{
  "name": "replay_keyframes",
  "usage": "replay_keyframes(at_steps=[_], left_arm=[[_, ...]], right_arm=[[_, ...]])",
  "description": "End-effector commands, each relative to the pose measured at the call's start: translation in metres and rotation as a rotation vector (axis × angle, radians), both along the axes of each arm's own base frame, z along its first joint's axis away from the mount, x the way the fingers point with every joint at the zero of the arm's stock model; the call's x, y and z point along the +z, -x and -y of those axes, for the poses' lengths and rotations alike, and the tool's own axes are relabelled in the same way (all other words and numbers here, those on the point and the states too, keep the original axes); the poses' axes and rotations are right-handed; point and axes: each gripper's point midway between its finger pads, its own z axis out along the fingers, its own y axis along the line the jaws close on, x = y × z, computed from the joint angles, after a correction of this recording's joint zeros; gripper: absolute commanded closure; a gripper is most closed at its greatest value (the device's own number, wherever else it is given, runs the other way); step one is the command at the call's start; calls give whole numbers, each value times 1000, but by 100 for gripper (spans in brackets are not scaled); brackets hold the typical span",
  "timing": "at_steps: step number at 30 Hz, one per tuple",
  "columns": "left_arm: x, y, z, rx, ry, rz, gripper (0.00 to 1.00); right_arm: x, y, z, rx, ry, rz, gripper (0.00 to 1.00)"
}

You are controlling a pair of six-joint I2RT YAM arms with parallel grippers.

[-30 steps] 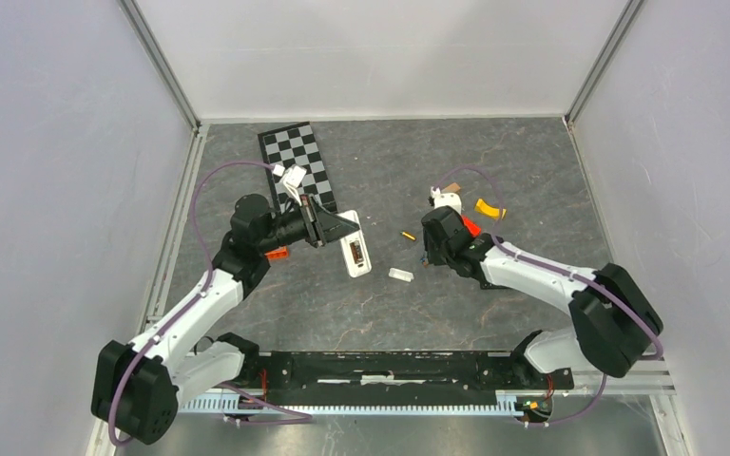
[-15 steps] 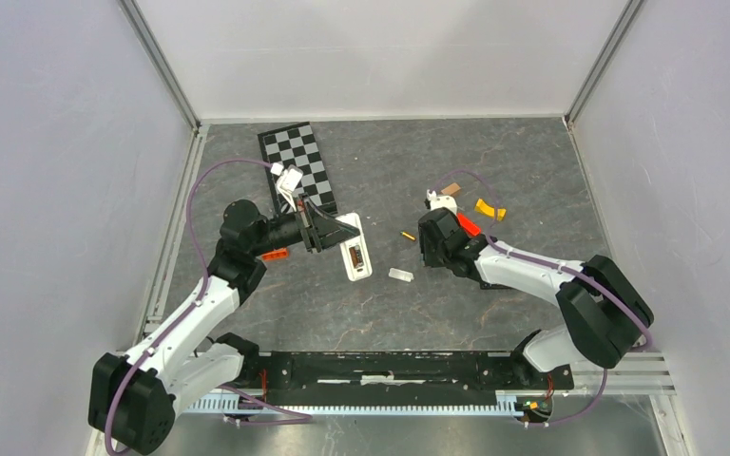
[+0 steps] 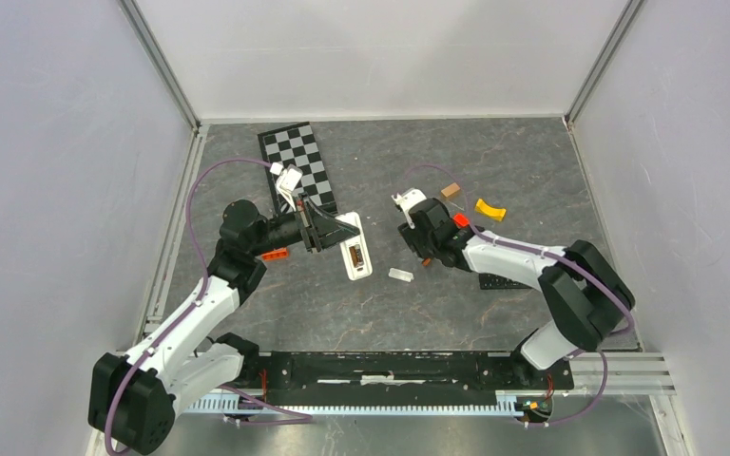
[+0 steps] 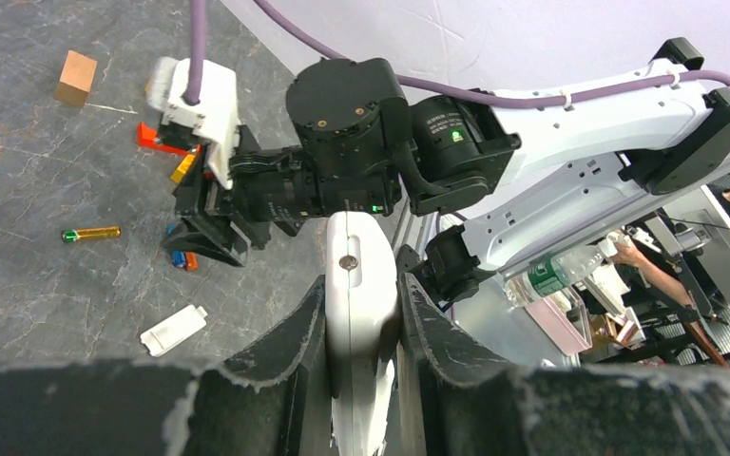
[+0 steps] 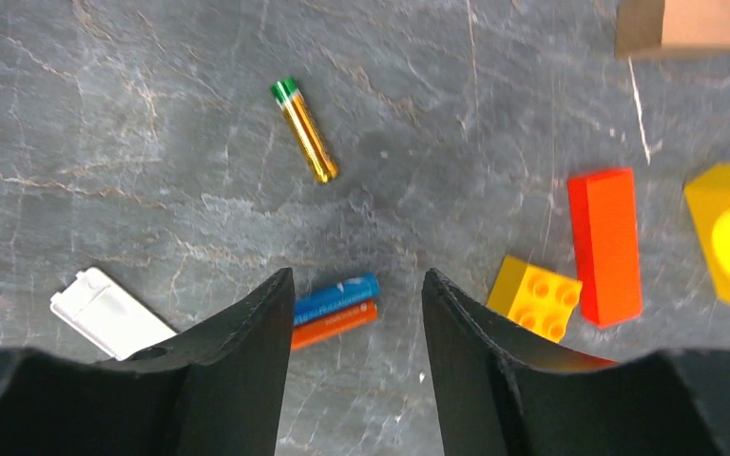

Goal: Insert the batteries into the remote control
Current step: Pick up the battery from the center of the board.

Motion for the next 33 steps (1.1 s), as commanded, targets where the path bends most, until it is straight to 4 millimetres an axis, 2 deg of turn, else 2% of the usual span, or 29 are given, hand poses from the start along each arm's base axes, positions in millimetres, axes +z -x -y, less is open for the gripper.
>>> replay_keyframes(at_steps=[1,7,14,21,24,26,28,33], left_arm=[[13,0,-2,18,24,44,98],[14,0,-5,33,-1,52,98],[13,-2,-6,44,-5,45,98],[11,-1,-6,45,-13,42,98],[12,-1,-6,45,-14,42,98],[13,-1,-6,46,-19,47,98],[14,-1,-7,45,-26,50,98],[21,1,-10,55,-43,70,98]], right_arm=[[14,-31,-26,131,15,68,42],[-7,-43,-39,188,40,-1,42],[-14,-54,-47,230,-8,-48,47],[-29,-36,-54,438,22,-163,57],[-34,-34,-55,484,48,-188,67],[-38,-33,-56,520,59,-201,77],[-39,-26,-60,612,61,-220,85],[-37,-4,-65,840,55,-227,91]])
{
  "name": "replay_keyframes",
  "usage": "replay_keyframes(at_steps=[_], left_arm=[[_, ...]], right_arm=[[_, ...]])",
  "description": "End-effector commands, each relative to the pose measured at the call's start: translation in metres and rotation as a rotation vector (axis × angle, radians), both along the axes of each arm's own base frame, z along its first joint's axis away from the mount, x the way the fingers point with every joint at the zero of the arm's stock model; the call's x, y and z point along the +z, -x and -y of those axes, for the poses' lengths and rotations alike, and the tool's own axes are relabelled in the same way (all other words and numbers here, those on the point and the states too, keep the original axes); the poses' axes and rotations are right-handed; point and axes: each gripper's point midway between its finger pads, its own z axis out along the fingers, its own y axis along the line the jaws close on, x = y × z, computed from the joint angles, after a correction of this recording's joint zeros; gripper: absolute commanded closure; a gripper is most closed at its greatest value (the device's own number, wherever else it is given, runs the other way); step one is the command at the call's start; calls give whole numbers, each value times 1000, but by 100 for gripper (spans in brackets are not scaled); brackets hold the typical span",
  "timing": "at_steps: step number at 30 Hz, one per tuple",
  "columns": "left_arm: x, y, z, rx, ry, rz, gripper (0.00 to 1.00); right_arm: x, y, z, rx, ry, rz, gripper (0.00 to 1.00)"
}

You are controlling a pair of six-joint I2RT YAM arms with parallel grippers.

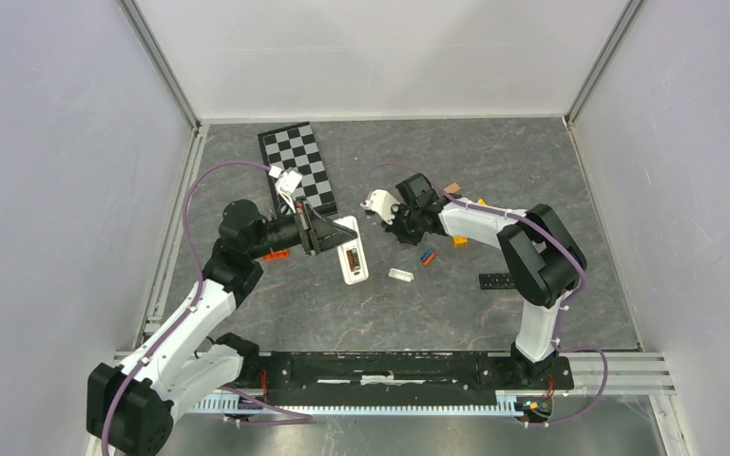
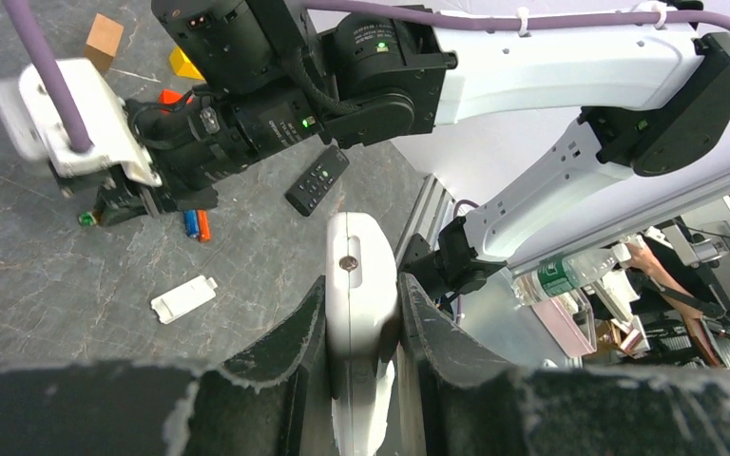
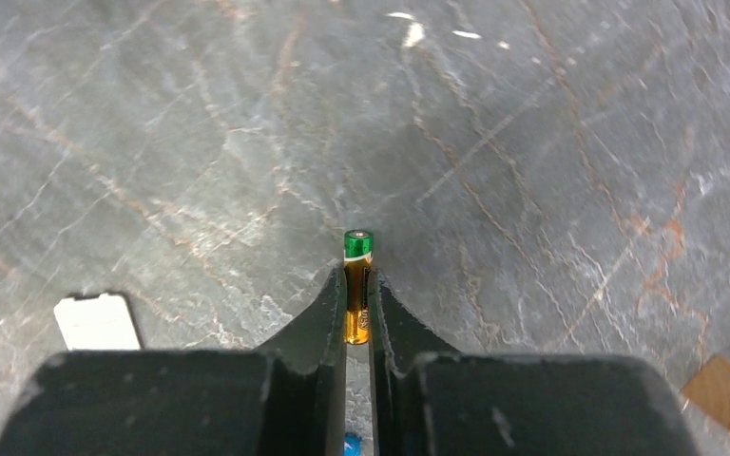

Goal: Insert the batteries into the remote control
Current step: Pick up the battery from the center of the board.

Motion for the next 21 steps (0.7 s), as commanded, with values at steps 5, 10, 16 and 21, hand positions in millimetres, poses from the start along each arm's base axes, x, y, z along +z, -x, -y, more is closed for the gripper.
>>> replay_keyframes(at_steps=[5,10,16,21], left_arm=[[42,0,-6,31,5,151,98],[49,-2,-6,36,5,154,98],[51,-6,-12,92,5,152,98],[45,-16,-22,192,-37,109,97]], right_arm=[[-6,46,-1,366,17,-102,89],[6,31,-9,214,-2,-125,54],[63,9,-21,-77,-226,32,41],[90,2,-13,-507,-391,-20,51]])
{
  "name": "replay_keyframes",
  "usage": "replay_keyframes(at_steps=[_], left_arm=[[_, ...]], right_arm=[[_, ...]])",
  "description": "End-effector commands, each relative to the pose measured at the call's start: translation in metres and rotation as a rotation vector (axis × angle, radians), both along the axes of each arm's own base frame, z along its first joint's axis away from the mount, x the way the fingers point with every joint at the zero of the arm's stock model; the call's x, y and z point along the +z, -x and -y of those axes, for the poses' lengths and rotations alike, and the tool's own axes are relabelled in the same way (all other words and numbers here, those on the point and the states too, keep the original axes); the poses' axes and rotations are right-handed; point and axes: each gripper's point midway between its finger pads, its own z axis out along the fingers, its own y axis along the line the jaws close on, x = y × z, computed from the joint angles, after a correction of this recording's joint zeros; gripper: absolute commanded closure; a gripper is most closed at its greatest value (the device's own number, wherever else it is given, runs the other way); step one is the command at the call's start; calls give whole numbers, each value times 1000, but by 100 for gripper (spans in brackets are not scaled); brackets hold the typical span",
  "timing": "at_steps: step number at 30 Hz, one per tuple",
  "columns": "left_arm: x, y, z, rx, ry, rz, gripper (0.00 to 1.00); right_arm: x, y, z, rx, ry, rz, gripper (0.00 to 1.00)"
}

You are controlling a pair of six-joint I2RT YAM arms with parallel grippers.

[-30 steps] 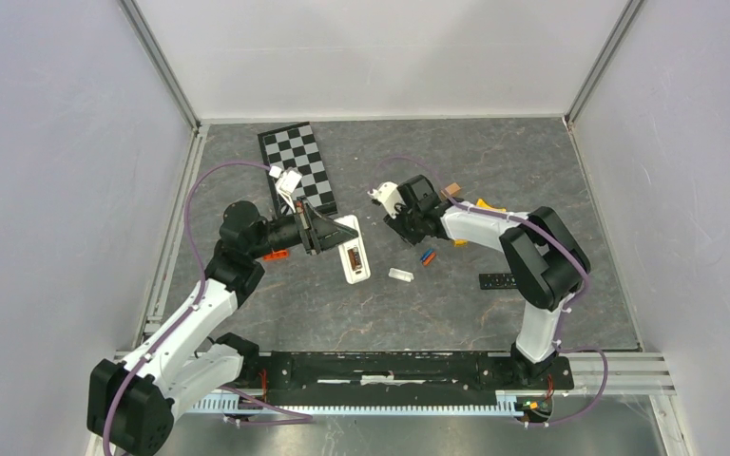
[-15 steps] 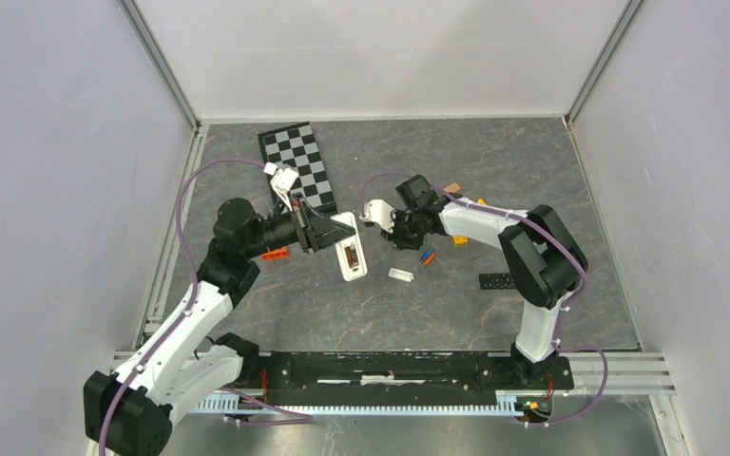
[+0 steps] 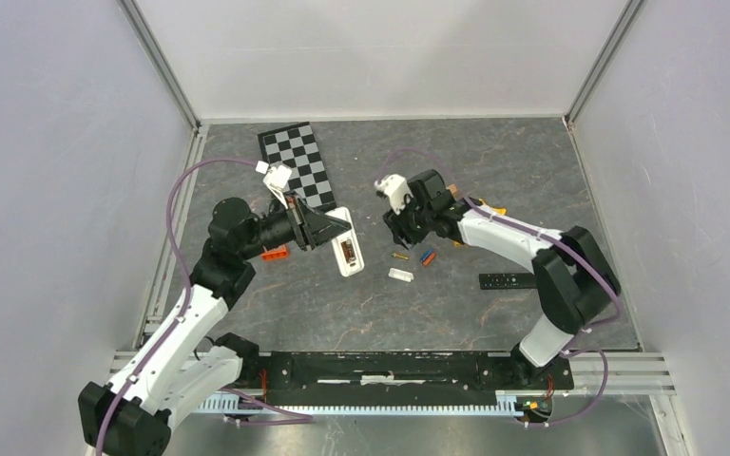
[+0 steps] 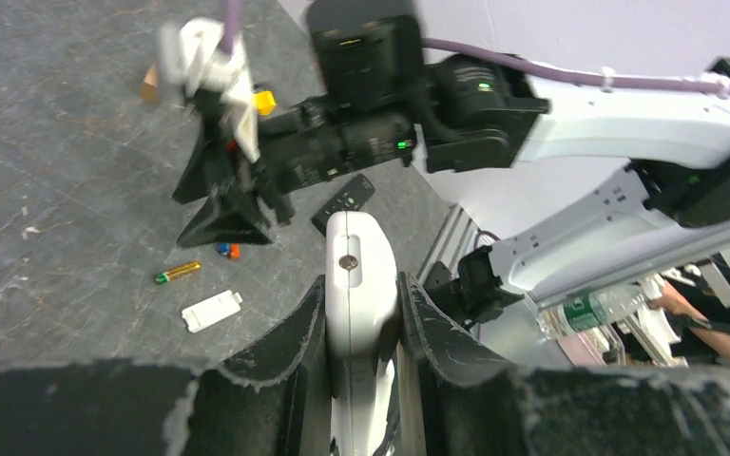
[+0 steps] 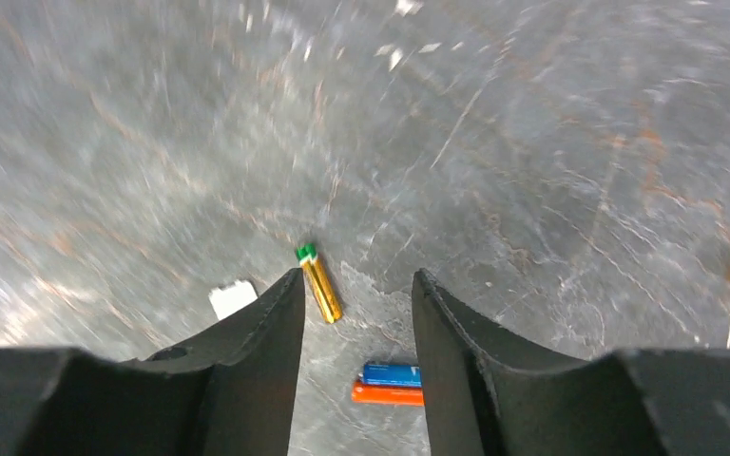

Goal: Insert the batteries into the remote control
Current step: Pick up the battery from the center of the board.

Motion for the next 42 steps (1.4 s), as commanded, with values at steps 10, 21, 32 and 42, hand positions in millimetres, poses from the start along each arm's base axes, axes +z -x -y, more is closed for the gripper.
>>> replay_keyframes(at_steps=[10,21,32,42], left_arm=[[-8,-9,-33,220,-124,-46,97],[-8,9,-51,244,-218,40,96],[-27,19,-56,232,-257,23,97],[-30,19,-59,244,-284,18,97]], right_arm=[[37,28,-22,-852,-437,-229,54],[7,25,3,-1336,-487,-236,54],[-5,18,-3,-1547,-511,-259,55],[-17,7,-17,-1645,-488,-291,60]])
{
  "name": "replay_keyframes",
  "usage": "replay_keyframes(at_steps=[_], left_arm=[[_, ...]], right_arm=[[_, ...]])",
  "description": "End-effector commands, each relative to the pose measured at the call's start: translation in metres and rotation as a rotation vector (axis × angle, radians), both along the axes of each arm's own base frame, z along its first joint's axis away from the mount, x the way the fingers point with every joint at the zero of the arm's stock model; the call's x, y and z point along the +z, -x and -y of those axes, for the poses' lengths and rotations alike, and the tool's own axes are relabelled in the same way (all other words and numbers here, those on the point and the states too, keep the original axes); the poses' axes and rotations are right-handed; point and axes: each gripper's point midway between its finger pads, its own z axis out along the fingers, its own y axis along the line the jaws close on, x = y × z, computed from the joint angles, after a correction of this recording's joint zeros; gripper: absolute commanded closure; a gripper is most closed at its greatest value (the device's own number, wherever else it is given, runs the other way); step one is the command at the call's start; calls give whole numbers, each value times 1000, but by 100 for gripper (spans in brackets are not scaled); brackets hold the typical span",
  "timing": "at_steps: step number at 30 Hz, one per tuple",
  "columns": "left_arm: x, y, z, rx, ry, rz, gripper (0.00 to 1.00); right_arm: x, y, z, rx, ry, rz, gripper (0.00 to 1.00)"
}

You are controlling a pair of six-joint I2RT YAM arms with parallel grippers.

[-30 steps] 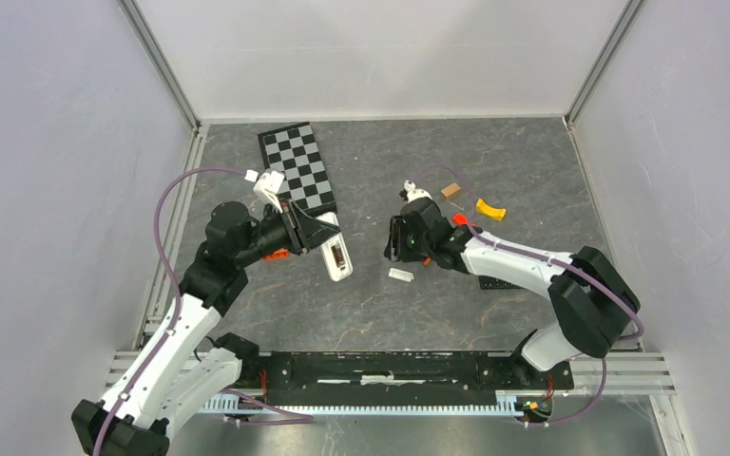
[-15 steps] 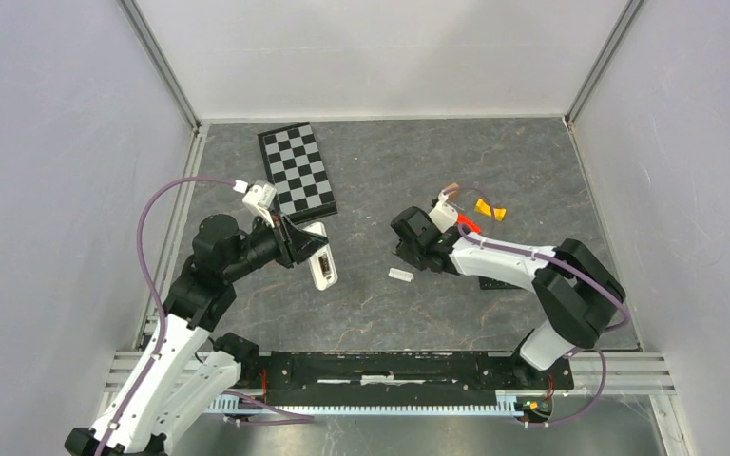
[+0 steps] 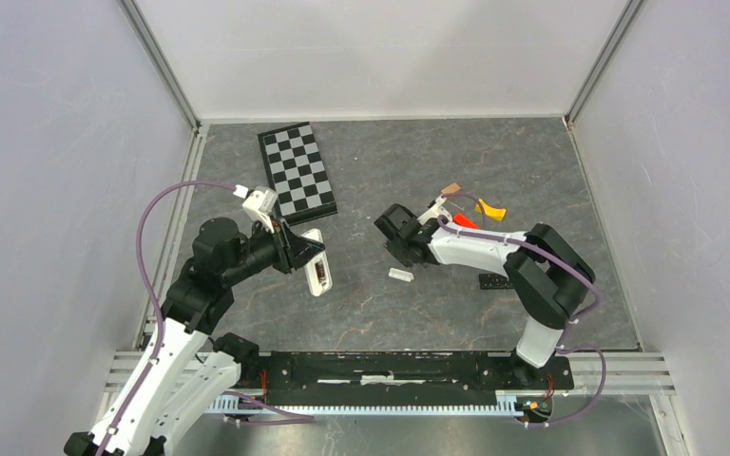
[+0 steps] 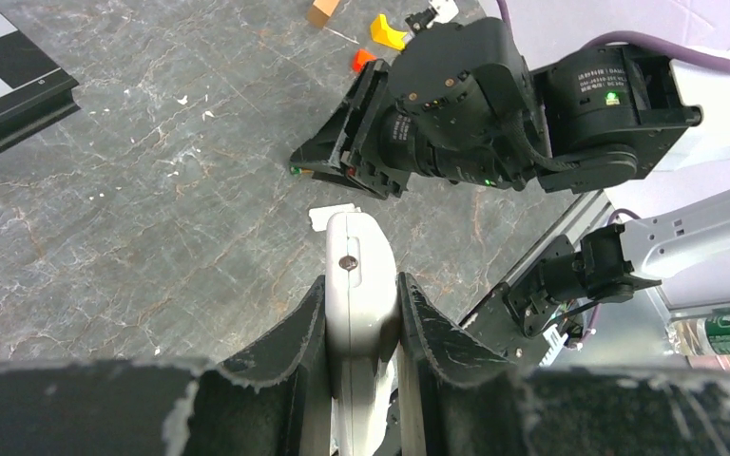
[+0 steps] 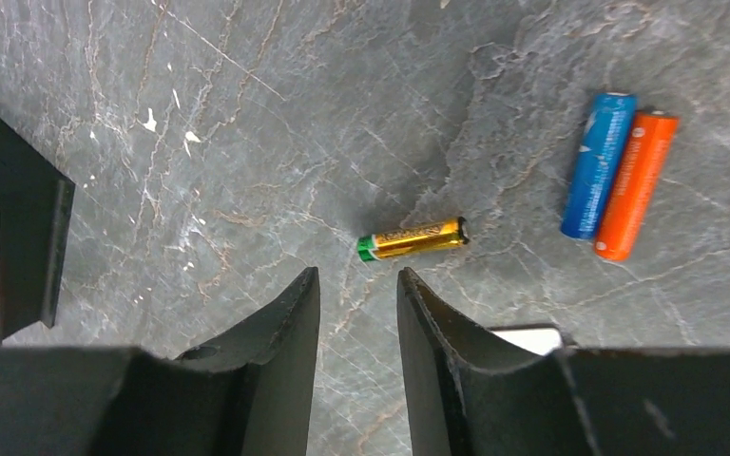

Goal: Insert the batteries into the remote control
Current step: Pick up the battery from the center of the board.

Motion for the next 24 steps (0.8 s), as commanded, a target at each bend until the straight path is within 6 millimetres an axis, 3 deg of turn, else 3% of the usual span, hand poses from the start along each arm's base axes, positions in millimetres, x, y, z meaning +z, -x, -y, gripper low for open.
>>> replay_keyframes(at_steps=[1,6,24], left_arm=[[8,-3,-3,1,-22,57,97],[4,-2,-4,7,-29,49,98],[5,-4,-7,21,-39,55,98]], right_arm=[[8,-14,-2,-103,1,17,60],[9,-18,9,-205,56,2,60],[4,1,-2,-265,-21,-137,63]])
